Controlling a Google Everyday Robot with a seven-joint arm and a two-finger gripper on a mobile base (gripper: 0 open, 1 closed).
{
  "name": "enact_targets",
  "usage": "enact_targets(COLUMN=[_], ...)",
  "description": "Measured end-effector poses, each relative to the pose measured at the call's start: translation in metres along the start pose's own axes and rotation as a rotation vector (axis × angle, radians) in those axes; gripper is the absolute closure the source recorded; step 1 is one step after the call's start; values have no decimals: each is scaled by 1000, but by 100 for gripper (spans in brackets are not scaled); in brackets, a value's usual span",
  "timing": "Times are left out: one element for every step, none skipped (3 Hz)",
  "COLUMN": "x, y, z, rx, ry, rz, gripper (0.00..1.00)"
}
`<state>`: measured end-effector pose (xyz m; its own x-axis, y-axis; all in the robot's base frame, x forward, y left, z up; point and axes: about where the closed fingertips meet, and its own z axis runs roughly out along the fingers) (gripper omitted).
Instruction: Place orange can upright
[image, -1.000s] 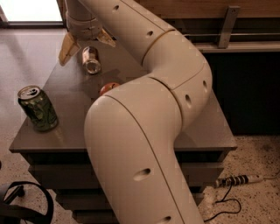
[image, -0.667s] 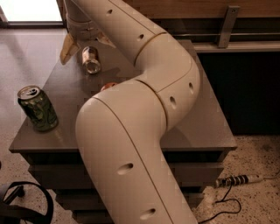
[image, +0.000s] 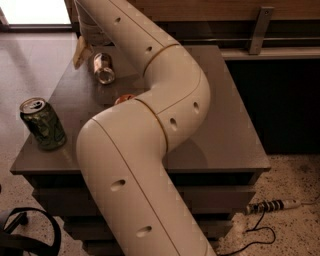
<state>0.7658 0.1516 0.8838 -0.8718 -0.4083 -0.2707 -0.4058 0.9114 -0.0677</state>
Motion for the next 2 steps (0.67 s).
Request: enact_targets(x=[-16,-22], y=[-5,-3], z=[25,28], rx=[-4,-9], ry=[-24,-44], rz=[34,33], gripper=[0,0])
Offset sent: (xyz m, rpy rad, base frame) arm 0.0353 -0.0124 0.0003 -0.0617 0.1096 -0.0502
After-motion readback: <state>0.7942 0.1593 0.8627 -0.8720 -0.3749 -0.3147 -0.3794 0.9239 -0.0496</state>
